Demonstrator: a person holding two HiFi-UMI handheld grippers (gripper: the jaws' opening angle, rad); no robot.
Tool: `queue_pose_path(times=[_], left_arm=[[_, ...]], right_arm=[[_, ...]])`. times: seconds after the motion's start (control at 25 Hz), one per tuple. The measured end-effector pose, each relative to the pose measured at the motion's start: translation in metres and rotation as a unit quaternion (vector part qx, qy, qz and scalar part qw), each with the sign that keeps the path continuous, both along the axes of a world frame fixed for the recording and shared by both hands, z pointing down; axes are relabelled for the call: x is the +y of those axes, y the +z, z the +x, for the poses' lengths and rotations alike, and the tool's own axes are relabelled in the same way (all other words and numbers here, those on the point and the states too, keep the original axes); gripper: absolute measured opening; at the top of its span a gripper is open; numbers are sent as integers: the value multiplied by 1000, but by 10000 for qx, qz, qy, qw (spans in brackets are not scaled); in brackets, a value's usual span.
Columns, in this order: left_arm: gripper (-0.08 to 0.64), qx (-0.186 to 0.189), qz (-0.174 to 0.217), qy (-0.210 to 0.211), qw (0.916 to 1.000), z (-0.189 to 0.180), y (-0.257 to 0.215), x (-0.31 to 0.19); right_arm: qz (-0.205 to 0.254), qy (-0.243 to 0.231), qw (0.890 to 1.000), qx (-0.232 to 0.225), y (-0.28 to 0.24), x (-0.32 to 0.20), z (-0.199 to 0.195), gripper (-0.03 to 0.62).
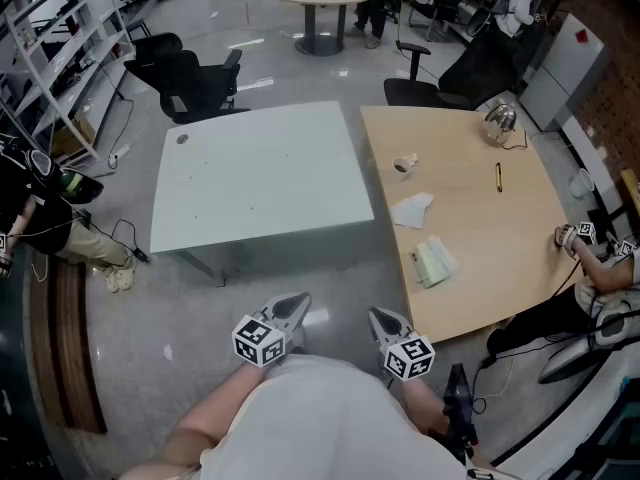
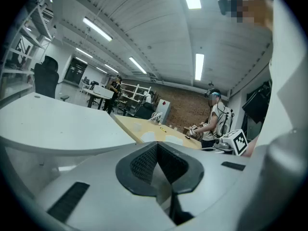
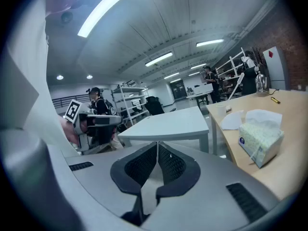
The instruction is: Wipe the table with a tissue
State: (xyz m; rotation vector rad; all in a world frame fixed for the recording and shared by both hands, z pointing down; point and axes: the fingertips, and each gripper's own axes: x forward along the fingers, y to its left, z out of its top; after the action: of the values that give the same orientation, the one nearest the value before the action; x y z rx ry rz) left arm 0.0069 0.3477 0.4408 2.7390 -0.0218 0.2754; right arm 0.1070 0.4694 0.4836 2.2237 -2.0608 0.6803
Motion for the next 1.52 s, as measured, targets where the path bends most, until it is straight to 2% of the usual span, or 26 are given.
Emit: queue_pose_path(times=[0.32,0.52,0.68,1.04,1.2,1.4,1.52], left_arm=[[5,-44,81,290,9995,18,-1,-71],[5,27,39,356,9994,20,-4,-108],[6,113,13,185,9998,11,-9,-139],[6,-29,-160,412,9990,15,6,-149],[6,-138,-179,456,9987,27,12,-156],[5,-244,-172,432,9986,58,11,-173],[5,-231,-107,488,9985,84,6,-180]], right_arm=[[-11,657,9974,305,-15,-69,35,21],[-157,1031,9927,598,-18,-90,64,21],[-138,872,9922,885,-30,-123,81,21],[-658,948,9825,1461,-42,-137,117,23],[-939,994,9795,1478,-31,-143,141,23],[-1523,919,9734,1444,-11,-152,181,23],[-1844,732,9655,1684,-6,-158,206,23]])
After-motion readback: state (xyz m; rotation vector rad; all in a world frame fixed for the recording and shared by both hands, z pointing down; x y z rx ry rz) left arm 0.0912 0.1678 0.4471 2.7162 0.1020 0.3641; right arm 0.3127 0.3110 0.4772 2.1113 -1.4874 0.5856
